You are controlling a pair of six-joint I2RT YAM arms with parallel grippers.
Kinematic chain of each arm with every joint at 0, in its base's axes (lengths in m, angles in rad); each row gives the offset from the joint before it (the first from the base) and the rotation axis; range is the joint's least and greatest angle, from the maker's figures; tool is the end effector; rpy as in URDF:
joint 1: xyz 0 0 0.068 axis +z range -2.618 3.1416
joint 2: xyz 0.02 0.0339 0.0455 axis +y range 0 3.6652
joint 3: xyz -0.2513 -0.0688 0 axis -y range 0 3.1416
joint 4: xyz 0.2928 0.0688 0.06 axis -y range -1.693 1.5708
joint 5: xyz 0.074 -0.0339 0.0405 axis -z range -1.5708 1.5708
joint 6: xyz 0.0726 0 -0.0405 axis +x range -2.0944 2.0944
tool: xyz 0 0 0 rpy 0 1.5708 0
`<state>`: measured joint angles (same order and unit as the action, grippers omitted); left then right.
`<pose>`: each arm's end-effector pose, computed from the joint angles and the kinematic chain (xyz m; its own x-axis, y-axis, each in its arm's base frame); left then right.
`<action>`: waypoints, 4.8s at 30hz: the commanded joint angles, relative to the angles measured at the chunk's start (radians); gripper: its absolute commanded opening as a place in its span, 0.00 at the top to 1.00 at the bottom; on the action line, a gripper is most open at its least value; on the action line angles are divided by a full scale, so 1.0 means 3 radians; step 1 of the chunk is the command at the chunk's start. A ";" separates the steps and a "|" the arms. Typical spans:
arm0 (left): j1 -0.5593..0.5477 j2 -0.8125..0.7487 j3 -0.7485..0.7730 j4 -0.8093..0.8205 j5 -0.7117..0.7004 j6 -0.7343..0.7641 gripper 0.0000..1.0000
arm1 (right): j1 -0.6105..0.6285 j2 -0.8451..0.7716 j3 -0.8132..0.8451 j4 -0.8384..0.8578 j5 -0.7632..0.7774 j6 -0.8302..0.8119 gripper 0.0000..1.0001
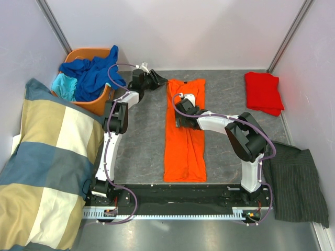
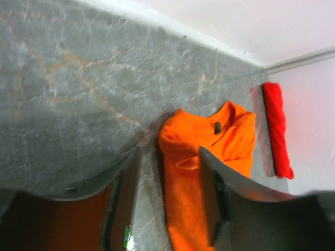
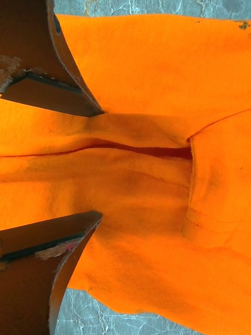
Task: Fold and stack the t-shirts
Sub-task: Grab the bottom of the folded rectangular tshirt with both arms
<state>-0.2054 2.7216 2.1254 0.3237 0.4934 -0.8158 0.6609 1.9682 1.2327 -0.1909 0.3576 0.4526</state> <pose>0.6374 -0.1679 0.0641 -0.6366 -0.5226 -0.5672 0.2372 0.5671 -0.7888 0.3787 0.2623 0.0797 -0.7464 -0.0615 -0.6626 -0.0918 0.9957 0.0110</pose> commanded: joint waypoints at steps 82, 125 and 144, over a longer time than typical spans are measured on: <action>-0.1139 -0.4417 -0.5084 -0.0142 -0.0867 0.0188 0.00 | 0.0052 -0.2714 -0.2021 -0.0795 -0.0271 0.1099 0.04; -0.2895 -0.5887 -0.6599 -0.0946 -0.1522 -0.0988 0.34 | 0.2639 -0.3799 -0.2892 -0.1982 0.0572 0.4463 0.16; -0.2895 -0.5549 -0.6624 -0.0568 -0.1440 -0.0978 0.72 | 0.2634 -0.3815 -0.3051 -0.1675 0.0526 0.4377 0.41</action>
<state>-1.0683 1.0424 0.1604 0.1856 0.0799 -1.1095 1.4448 0.8120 0.3244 -0.7364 0.4957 1.7756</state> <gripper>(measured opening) 0.289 0.590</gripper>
